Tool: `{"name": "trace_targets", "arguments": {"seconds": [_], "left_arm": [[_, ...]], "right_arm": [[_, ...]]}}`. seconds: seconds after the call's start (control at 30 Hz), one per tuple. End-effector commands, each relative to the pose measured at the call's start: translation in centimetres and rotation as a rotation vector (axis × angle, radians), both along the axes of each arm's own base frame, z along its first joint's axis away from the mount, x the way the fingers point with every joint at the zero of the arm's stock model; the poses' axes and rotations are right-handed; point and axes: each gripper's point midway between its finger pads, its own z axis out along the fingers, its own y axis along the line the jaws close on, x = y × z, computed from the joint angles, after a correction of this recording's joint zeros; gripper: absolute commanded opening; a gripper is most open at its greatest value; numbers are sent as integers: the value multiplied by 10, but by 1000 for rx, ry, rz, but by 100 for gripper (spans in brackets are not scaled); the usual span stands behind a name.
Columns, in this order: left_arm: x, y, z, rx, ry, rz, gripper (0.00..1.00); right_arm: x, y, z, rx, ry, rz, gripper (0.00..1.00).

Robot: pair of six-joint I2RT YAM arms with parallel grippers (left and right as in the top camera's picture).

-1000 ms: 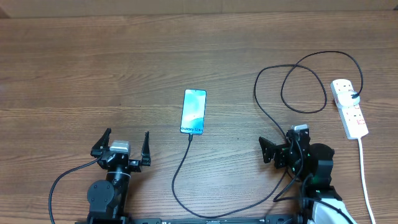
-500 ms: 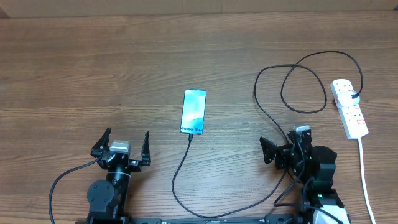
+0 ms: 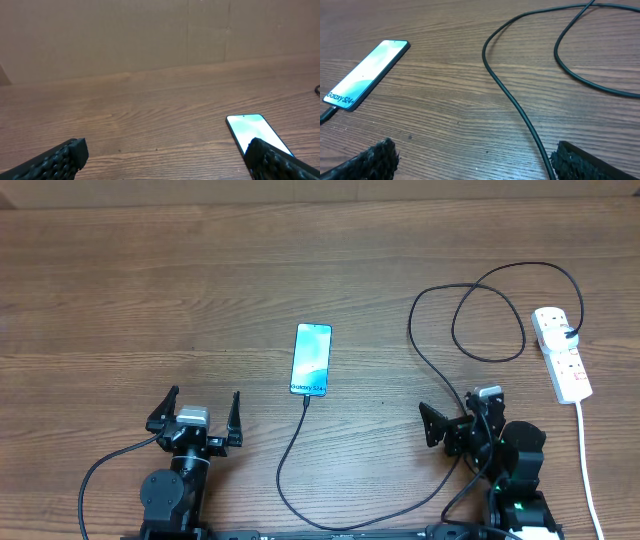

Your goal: Plug charger to phone and switch on socket

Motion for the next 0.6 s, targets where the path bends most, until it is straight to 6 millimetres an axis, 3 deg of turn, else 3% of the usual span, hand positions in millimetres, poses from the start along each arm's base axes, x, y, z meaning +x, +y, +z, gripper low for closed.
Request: {"name": "trace_targets", "arguments": {"seconds": [0.0, 0.2, 0.57], "left_arm": [[0, 2, 1, 15, -8, 6, 100], [0, 2, 1, 15, -8, 6, 100], [0, 2, 1, 15, -8, 6, 100]], "right_arm": [[-2, 2, 3, -5, -23, 13, 100], [-6, 3, 8, -6, -40, 15, 100], [-6, 17, 43, -48, -217, 88, 100]]}}
